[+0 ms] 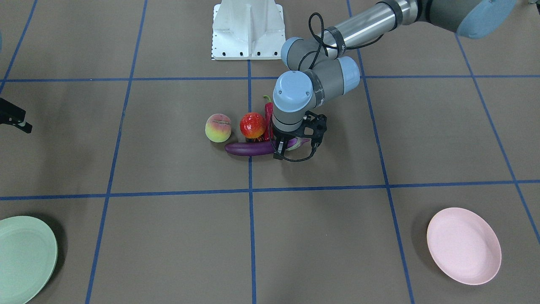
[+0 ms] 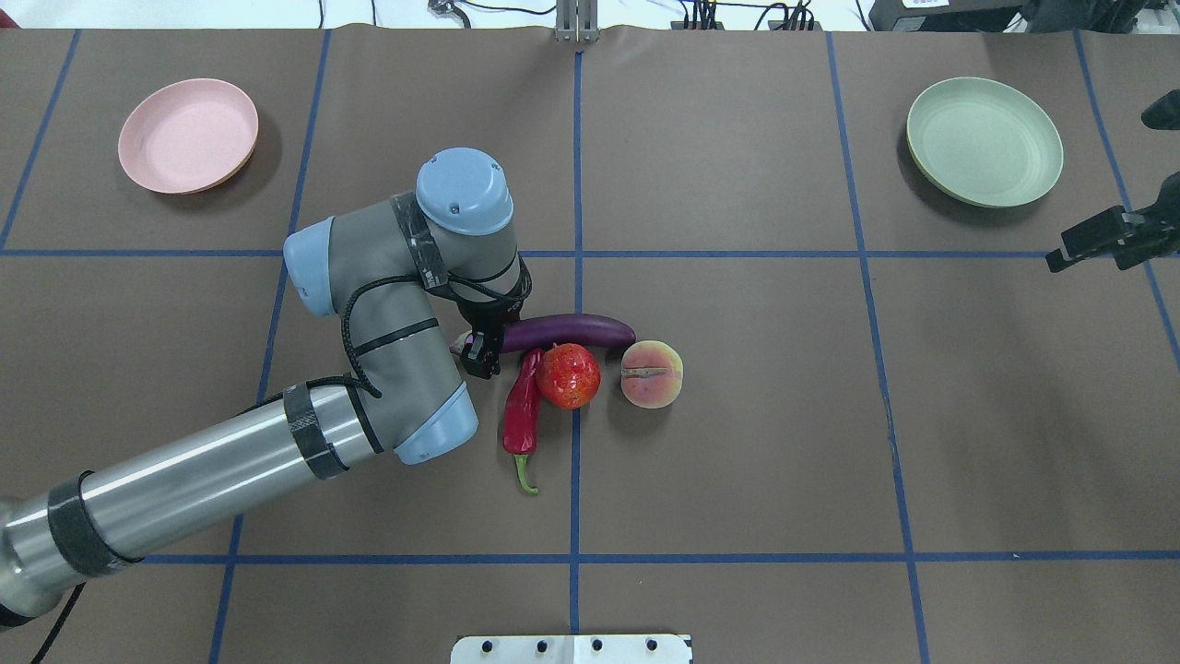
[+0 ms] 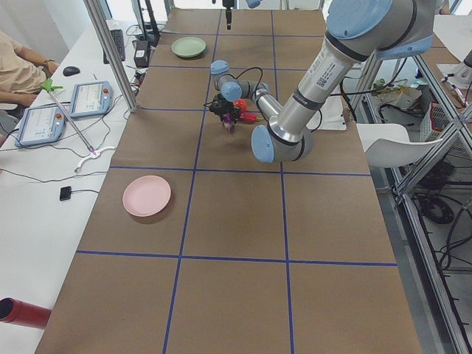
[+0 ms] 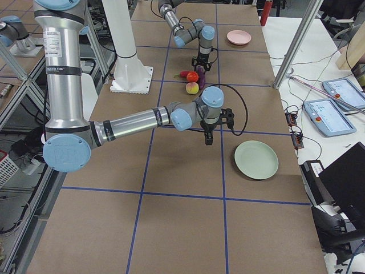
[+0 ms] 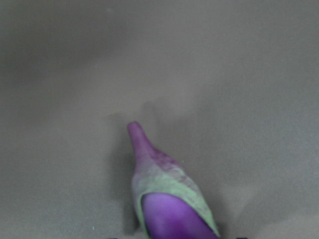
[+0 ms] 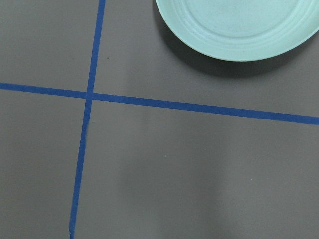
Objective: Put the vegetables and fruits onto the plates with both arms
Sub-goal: 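Carry the eggplant to the pink plate while the right gripper reaches for the peach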
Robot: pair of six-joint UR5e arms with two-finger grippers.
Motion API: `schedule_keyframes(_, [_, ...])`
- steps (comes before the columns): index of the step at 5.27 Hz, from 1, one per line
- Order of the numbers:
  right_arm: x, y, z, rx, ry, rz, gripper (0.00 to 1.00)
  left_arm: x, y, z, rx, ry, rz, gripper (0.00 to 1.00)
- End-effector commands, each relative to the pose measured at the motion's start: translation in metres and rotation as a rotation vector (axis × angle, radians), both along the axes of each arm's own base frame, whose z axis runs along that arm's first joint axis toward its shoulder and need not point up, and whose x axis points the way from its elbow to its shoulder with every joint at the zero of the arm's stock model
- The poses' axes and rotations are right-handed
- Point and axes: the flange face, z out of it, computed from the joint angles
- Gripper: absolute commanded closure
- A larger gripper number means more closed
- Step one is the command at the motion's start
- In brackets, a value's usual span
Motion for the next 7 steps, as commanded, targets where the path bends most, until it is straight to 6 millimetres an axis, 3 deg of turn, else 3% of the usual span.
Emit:
schedule_keyframes(1, [0.0,0.0,-0.004,-0.004,-0.006,0.005,0.0,-0.01,-0.01,-0.004,0.016,0.01,-0.007,1.0])
schedule_keyframes(2, [-0.004,-0.003,-0.013,-0.014,-0.014,0.021,0.0,-0.056,-0.046,-0.024,0.044,0.053,-0.066,1.0])
schedule_keyframes(3, [-0.02,-0.013,-0.037,-0.018,-0.035,0.034,0.0,-0.103,-0.075,-0.04,0.166,0.076,-0.045,1.0])
schedule_keyframes(4, [-0.051,-0.023,-0.074,-0.054,-0.062,0.059,0.0,-0.157,-0.119,-0.036,0.298,0.06,-0.011,1.0])
schedule_keyframes(6, [-0.137,-0.018,-0.142,-0.122,-0.064,0.138,0.0,-0.256,-0.186,0.023,0.53,0.01,0.202,1.0])
schedule_keyframes(7, [-0.183,-0.006,-0.168,-0.138,-0.061,0.166,0.0,-0.282,-0.209,0.05,0.628,-0.02,0.323,1.0])
